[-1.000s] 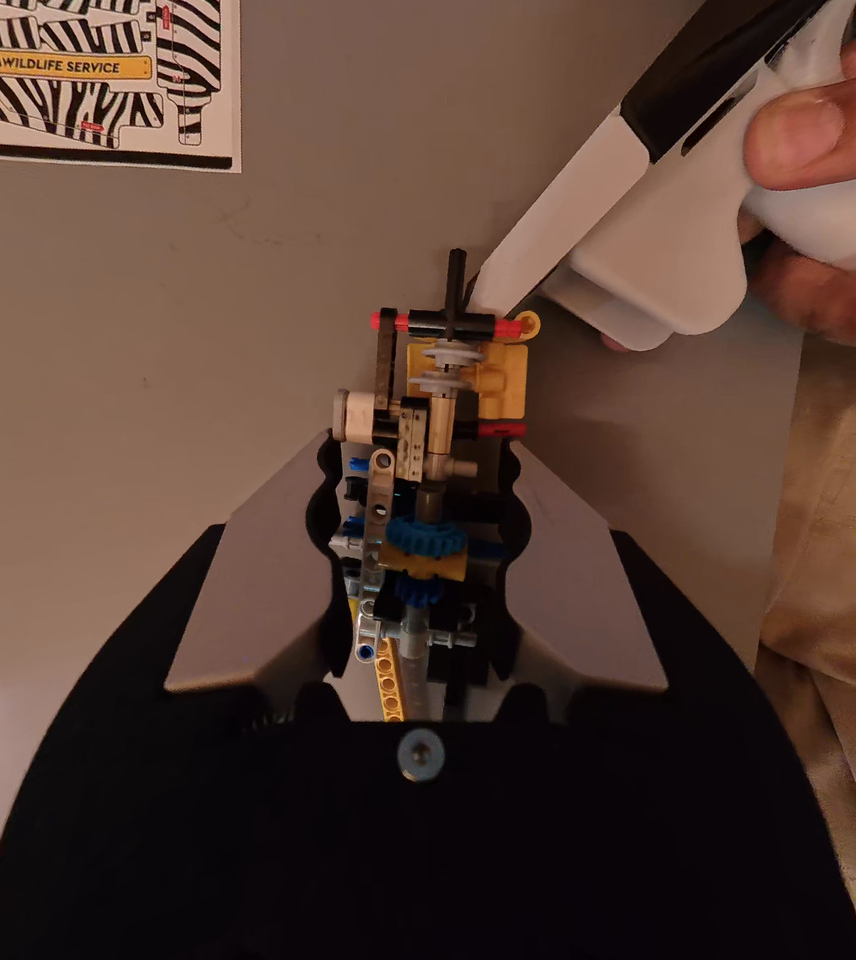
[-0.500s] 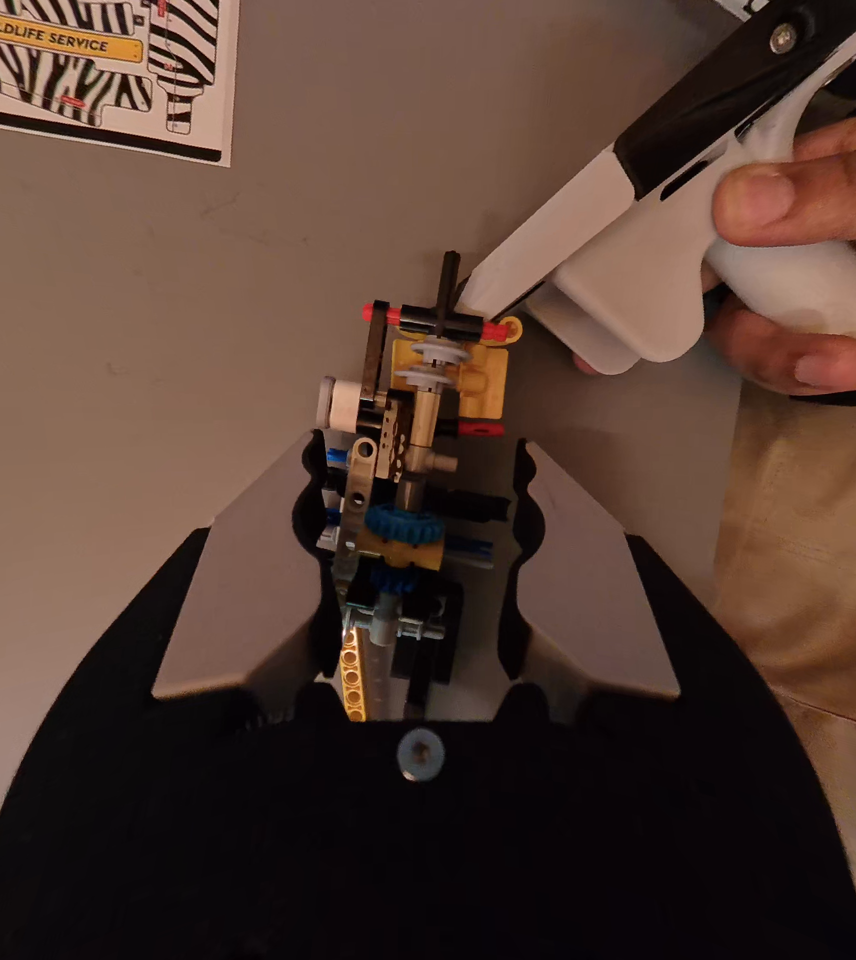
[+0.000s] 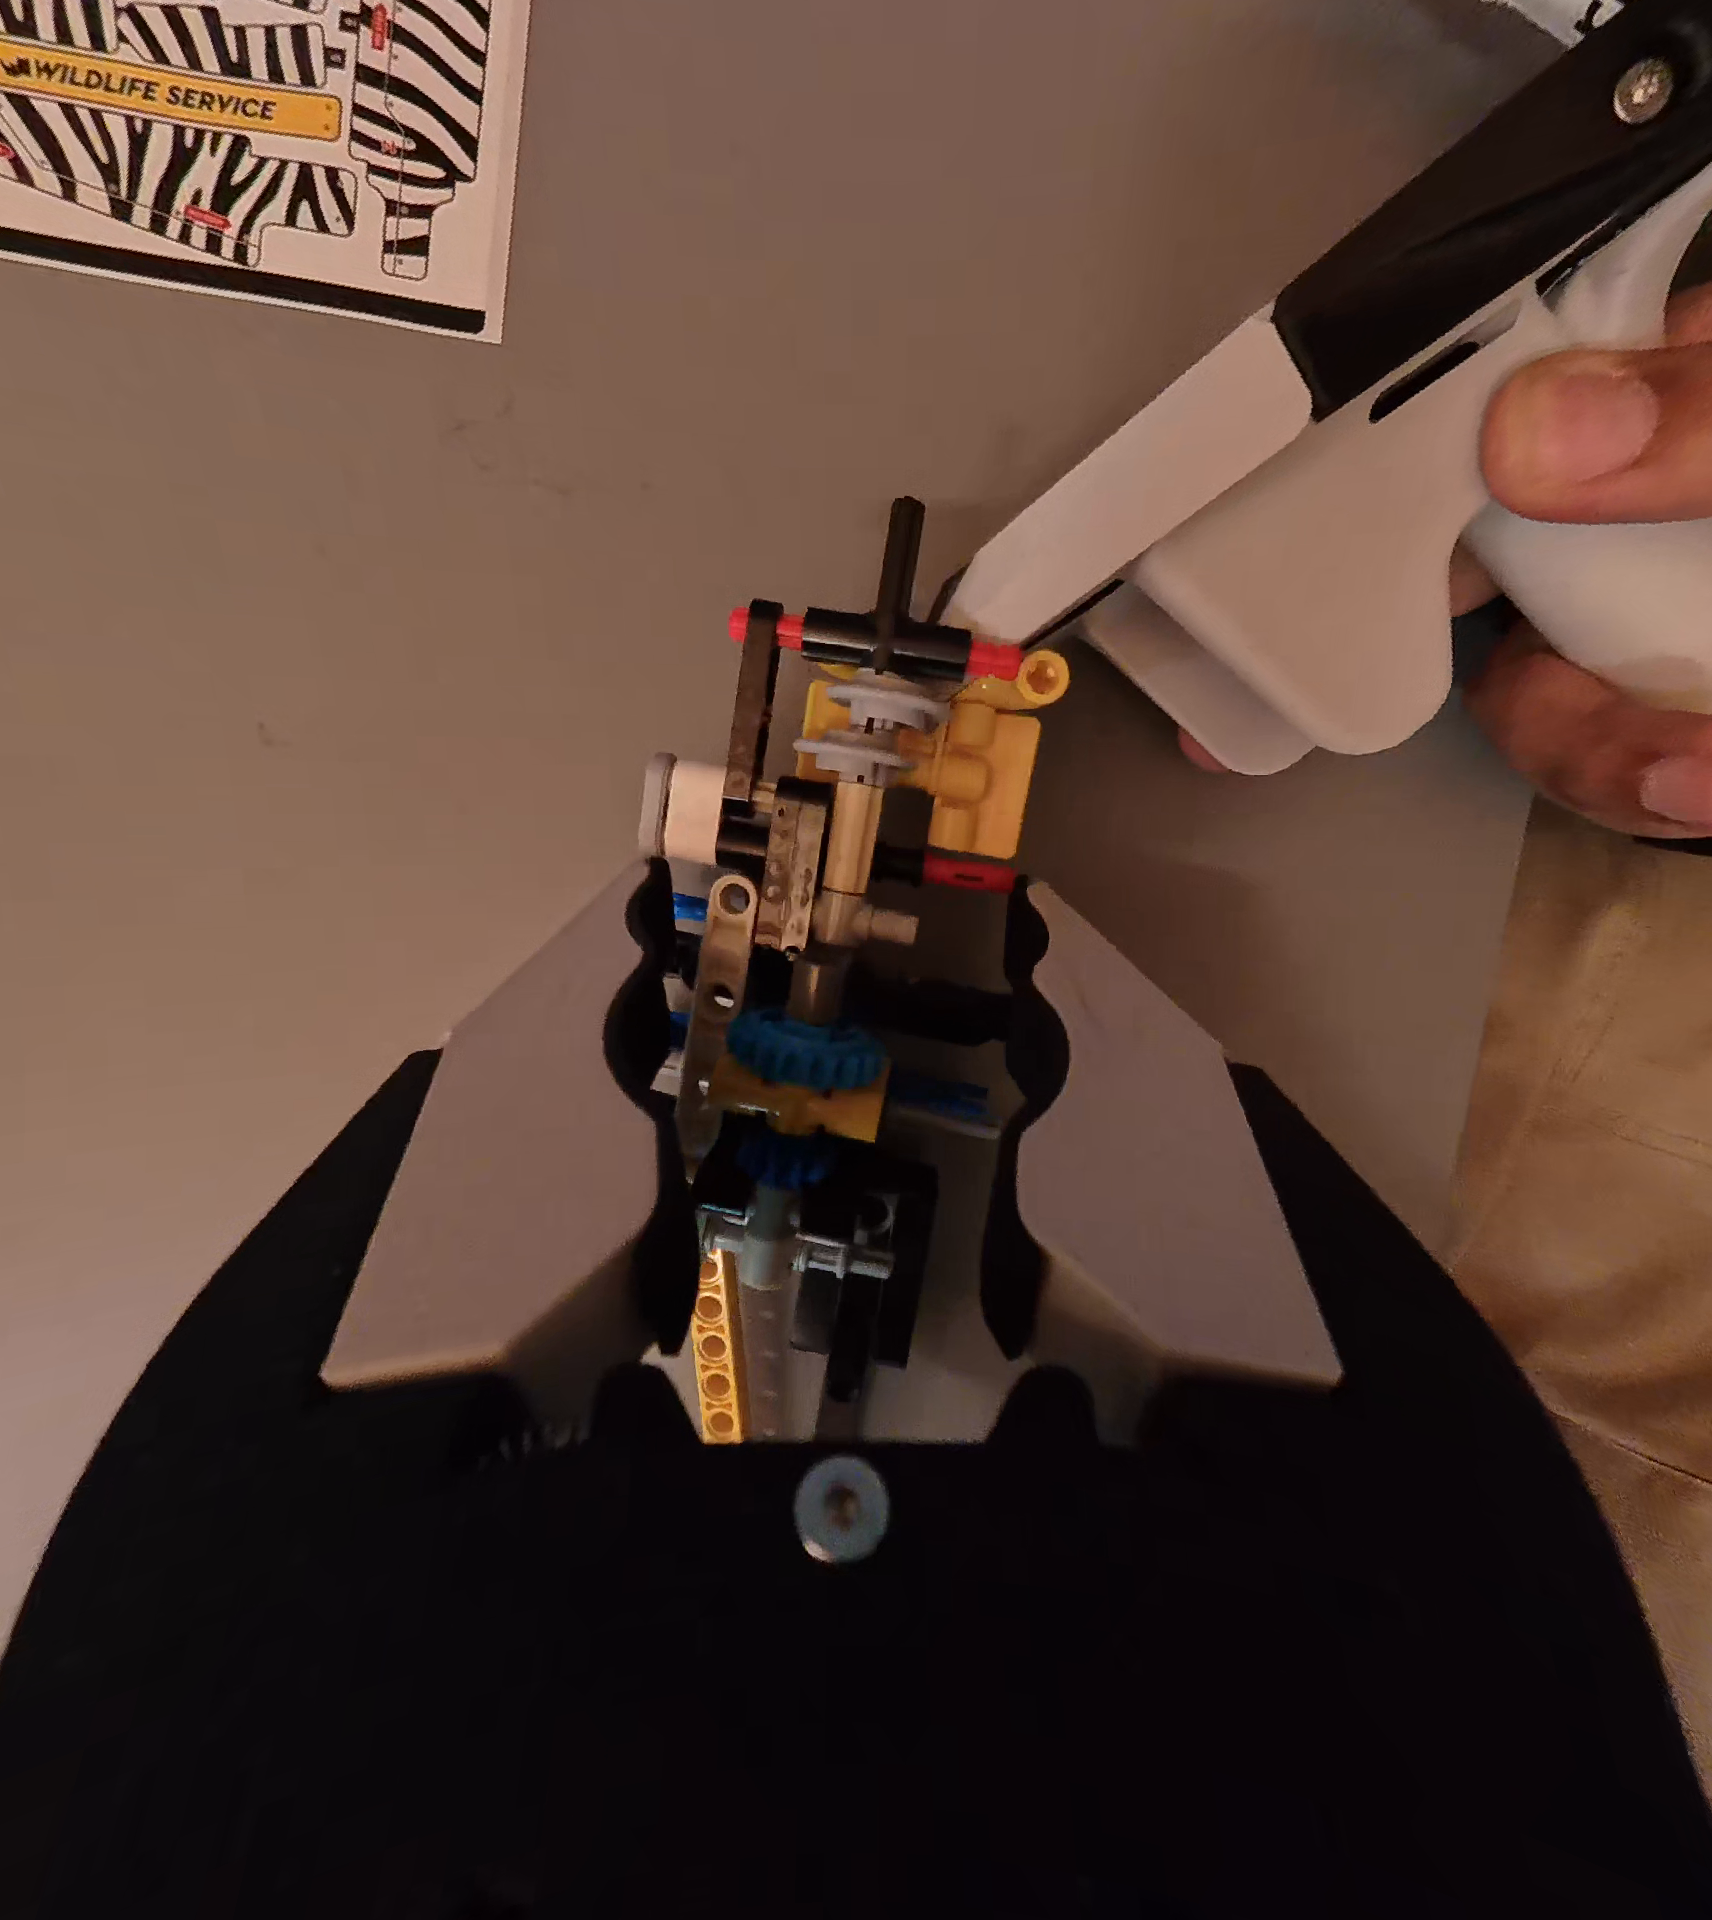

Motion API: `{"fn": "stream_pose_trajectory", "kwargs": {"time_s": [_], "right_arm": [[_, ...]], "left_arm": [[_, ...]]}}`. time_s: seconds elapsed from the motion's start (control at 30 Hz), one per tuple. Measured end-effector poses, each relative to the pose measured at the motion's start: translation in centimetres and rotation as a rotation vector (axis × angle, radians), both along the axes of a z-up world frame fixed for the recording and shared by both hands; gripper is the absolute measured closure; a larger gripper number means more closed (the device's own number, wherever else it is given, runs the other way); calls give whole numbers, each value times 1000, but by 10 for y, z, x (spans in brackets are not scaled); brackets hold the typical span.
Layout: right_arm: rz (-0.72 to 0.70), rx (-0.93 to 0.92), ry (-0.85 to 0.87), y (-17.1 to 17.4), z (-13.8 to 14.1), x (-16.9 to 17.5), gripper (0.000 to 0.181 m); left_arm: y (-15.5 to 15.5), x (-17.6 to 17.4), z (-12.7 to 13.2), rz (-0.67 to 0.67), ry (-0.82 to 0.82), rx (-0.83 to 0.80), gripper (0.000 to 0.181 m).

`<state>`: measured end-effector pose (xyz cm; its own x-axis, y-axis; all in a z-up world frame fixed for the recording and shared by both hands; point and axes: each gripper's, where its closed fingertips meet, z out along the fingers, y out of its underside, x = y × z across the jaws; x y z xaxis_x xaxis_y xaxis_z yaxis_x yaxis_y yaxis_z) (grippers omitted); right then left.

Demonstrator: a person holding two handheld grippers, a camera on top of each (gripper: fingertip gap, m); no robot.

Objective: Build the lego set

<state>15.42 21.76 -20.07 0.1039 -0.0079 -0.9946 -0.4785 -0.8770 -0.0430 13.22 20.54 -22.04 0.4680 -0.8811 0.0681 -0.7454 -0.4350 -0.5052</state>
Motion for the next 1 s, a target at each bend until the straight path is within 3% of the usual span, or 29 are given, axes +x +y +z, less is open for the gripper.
{"fn": "stream_pose_trajectory", "kwargs": {"time_s": [0.17,0.83,1.0], "right_arm": [[0,-2,-1,0,0,0,175],[-10,-3,-10,4,-1,10,175],[21,-3,-43,3,-4,9,175]], "left_arm": [[-2,1,-1,-19,6,9,127],[-1,1,-2,-81,-15,52,129],[-1,2,-4,-86,-18,44,118]]}}
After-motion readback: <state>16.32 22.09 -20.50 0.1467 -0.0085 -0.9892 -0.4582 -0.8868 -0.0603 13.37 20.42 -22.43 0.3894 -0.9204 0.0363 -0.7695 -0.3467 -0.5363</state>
